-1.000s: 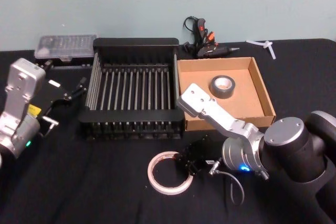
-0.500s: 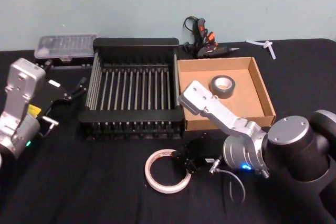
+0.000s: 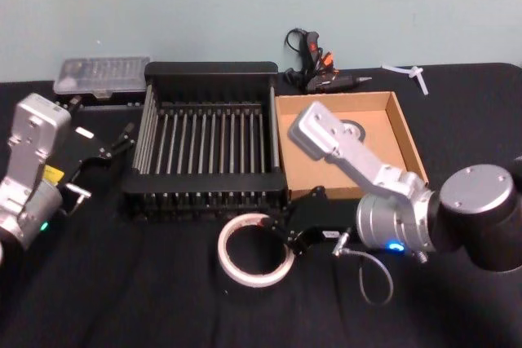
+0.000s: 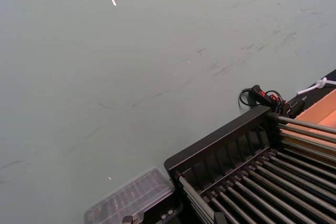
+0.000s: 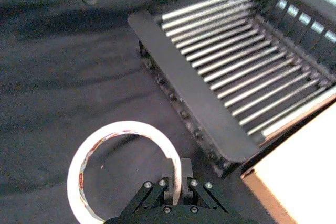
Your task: Pick up the white tape and place it into the black box , Pick up the silver tape and place it into the brown box.
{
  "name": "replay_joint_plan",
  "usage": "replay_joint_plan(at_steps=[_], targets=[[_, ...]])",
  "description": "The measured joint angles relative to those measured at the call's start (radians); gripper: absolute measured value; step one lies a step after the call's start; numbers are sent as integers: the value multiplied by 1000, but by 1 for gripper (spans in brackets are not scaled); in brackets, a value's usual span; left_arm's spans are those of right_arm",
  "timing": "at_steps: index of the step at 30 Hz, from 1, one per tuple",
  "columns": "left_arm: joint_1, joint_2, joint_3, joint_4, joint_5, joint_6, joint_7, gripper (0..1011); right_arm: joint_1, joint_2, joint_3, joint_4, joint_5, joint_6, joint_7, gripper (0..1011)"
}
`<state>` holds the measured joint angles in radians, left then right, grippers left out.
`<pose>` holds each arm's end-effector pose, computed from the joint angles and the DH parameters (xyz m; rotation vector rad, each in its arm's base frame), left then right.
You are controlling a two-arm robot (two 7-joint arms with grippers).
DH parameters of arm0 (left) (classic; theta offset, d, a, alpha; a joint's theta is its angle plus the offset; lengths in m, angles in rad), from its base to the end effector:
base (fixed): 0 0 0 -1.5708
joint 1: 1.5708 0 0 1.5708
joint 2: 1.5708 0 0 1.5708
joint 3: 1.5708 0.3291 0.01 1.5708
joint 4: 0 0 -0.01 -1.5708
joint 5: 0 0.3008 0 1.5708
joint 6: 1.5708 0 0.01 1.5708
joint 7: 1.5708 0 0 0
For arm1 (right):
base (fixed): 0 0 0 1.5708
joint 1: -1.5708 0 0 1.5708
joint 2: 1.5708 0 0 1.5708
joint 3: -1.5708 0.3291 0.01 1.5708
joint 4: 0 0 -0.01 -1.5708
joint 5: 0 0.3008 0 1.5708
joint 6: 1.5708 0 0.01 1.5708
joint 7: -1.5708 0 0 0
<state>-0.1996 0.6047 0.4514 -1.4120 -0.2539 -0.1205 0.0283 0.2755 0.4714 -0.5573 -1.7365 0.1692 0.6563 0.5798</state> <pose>0.3569 0.1070 -0.3322 0.3045 -0.2851 1.2480 0.3506 0.0167 -0.2526 -0.6156 0.1132 -0.5493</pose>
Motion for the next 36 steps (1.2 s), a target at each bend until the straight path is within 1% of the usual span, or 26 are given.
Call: replay_joint_plan(at_steps=[6,10,18,26,28,32,36], targets=[[0,0,0,0,0,0,0,1002,8,23,14,-42,22,-22,4,95],[0,0,0,0,0,0,0,1001,16,32,20,-56,30,-37,-1,95],[0,0,0,0,0,0,0,1002,40,31,40,-58,43,-81,-34,95],[0,0,0,0,0,0,0,1001,85,16,42,-20,44,-123,-65,95],[0,0,0,0,0,0,0,1001,108,5,38,6,43,-138,-75,95],[0,0,0,0,0,0,0,1001,128,-10,33,36,32,-155,-91,95],[0,0,0,0,0,0,0,1001,154,-39,26,82,3,-188,-122,95]])
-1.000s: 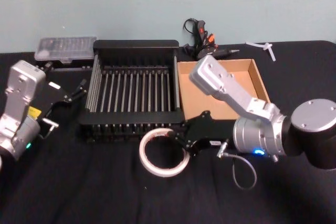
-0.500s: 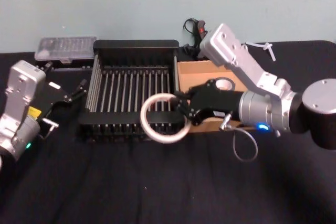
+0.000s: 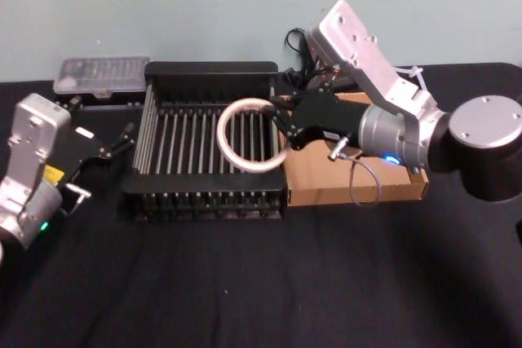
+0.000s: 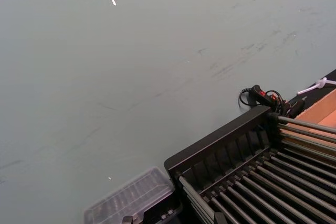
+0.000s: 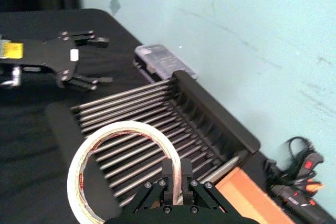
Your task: Pick up the white tape and place it into the black box , Pick up the silver tape and place it into the brown box.
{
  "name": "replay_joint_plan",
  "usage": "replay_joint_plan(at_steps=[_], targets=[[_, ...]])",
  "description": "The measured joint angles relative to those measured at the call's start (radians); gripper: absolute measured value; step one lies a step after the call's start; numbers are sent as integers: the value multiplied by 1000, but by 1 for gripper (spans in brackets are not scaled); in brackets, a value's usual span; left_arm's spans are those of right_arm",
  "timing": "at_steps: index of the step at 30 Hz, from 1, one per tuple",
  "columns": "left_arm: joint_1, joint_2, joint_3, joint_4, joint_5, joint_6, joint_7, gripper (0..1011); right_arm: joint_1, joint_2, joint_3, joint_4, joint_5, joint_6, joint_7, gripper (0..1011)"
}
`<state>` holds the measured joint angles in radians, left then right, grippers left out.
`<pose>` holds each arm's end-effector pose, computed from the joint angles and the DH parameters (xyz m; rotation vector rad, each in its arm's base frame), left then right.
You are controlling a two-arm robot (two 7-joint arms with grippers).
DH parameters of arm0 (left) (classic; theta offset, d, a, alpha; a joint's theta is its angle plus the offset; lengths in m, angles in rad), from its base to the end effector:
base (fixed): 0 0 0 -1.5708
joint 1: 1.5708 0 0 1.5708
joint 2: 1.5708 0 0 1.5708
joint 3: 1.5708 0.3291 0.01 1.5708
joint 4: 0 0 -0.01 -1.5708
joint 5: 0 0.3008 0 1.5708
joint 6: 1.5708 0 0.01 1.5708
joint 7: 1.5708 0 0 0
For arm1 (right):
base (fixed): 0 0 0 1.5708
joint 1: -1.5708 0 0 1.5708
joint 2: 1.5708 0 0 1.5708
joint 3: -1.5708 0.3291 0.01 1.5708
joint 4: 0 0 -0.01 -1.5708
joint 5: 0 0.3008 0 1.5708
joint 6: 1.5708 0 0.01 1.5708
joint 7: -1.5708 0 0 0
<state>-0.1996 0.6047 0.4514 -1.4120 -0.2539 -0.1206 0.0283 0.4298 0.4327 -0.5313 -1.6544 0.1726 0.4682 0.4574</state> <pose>0.3569 0.1070 -0.3322 0.3044 -0.2852 1.2480 0.3989 0.0145 -0.2094 -0.4426 -0.1345 -0.7149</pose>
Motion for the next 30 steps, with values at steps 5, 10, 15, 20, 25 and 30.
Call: replay_joint_plan(at_steps=[5,10,15,20,25,30], targets=[[0,0,0,0,0,0,0,1001,24,-34,-6,56,-32,-41,-24,95],[0,0,0,0,0,0,0,1001,52,-72,-14,123,-71,-79,-41,95],[0,0,0,0,0,0,0,1001,81,-104,-19,183,-89,-101,-41,95],[0,0,0,0,0,0,0,1001,119,-143,-28,263,-103,-121,-23,95],[0,0,0,0,0,0,0,1001,152,-176,-38,335,-114,-137,-9,95],[0,0,0,0,0,0,0,1001,186,-214,-47,422,-123,-151,3,95]])
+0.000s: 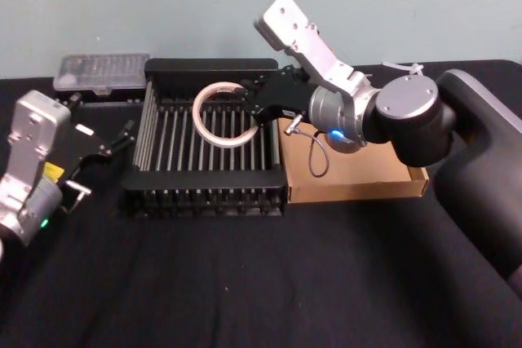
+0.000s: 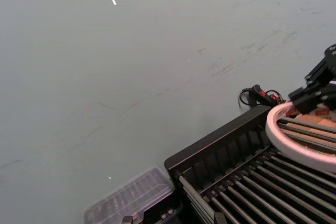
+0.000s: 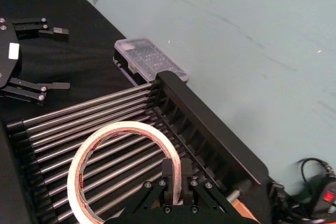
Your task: Pick up the white tape and place it into the black box , Pick up the silver tape and place it into the brown box.
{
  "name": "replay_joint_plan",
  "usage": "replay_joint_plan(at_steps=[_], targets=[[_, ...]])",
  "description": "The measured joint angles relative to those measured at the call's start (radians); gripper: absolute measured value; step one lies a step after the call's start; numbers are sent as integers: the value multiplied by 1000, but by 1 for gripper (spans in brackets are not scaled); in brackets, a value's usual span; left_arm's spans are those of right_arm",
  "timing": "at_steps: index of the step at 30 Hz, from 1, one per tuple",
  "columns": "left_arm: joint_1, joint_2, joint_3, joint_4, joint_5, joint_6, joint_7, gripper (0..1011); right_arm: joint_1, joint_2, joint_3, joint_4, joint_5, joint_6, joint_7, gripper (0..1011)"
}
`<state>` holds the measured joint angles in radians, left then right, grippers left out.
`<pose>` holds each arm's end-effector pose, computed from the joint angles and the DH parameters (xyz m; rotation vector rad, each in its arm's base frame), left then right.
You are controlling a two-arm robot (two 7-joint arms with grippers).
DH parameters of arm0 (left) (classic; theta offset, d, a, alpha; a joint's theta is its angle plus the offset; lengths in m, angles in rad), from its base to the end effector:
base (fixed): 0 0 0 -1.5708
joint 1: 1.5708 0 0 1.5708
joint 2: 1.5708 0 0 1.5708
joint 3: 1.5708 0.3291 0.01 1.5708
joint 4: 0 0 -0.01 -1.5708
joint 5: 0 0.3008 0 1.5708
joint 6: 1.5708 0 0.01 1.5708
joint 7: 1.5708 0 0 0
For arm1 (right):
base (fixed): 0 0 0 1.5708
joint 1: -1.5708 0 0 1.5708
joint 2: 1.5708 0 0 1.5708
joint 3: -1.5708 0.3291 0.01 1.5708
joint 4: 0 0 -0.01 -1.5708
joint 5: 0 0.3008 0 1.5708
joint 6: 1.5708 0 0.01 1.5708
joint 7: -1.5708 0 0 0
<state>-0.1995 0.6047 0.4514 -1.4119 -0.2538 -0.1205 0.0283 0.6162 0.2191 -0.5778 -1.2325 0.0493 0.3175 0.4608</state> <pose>0.3569 0.1070 -0.3323 0.3047 -0.2851 1.2480 0.4751 0.0626 -0.2386 -0.4644 -0.1522 -0.7401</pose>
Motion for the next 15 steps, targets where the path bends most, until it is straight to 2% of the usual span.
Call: replay_joint_plan(at_steps=[8,15], targets=[[0,0,0,0,0,0,0,1002,36,-48,-10,104,-11,-21,9,95],[0,0,0,0,0,0,0,1001,54,-73,-15,162,-21,-31,10,95]])
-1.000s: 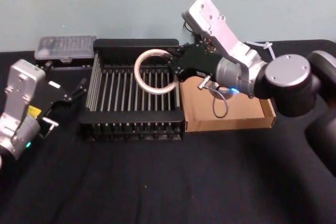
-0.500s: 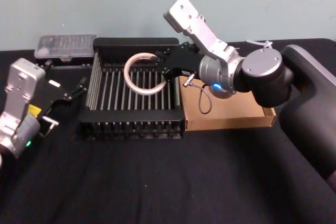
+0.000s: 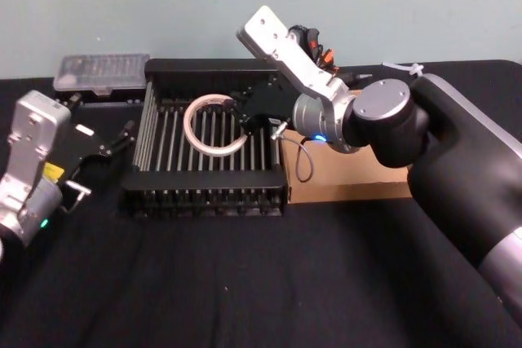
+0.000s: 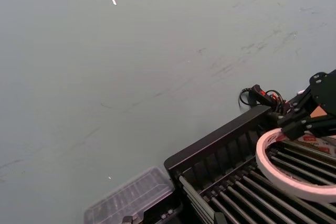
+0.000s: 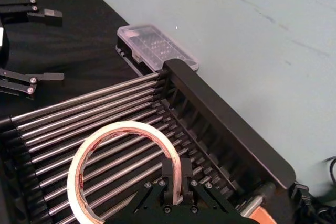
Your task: Pick up the white tape and place it into the black box , Pick up the silver tape and place it into the brown box.
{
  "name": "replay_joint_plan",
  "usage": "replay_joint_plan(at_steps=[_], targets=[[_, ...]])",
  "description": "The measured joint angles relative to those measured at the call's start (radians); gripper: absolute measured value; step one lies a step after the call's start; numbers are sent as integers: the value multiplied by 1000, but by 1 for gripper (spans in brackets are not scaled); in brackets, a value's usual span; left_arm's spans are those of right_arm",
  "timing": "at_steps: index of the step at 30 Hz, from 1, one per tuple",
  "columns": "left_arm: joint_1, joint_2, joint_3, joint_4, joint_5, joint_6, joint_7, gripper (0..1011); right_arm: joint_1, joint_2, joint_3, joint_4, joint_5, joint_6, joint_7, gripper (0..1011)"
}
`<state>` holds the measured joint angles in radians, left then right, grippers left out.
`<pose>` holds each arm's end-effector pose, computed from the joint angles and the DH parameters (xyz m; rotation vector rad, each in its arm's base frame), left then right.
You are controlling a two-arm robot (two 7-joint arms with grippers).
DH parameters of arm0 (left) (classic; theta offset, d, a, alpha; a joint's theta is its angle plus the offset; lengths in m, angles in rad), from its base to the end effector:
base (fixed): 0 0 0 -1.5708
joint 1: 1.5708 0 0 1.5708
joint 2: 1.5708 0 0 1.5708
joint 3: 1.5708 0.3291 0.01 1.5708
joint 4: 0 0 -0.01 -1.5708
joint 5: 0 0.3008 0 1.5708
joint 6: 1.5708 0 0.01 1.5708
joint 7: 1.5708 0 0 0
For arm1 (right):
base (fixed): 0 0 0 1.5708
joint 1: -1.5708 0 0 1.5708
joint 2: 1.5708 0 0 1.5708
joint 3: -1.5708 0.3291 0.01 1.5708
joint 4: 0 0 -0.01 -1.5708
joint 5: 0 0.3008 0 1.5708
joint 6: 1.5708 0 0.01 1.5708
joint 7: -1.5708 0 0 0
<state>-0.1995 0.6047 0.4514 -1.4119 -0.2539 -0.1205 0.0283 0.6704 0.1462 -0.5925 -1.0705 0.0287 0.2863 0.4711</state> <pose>0.3569 0.1070 -0.3323 0.3046 -0.2850 1.2480 0.4942 0.0814 -0.2546 -0.4962 -0.1101 -0.7241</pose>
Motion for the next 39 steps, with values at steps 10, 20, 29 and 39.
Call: replay_joint_plan(at_steps=[10,20,29,39], targets=[[0,0,0,0,0,0,0,1001,7,-15,-1,30,-14,1,-5,95],[0,0,0,0,0,0,0,1001,7,-14,0,29,-13,1,-5,109],[0,0,0,0,0,0,0,1001,6,-13,0,28,-11,1,-4,365],[0,0,0,0,0,0,0,1001,6,-13,0,27,-10,1,-3,671]])
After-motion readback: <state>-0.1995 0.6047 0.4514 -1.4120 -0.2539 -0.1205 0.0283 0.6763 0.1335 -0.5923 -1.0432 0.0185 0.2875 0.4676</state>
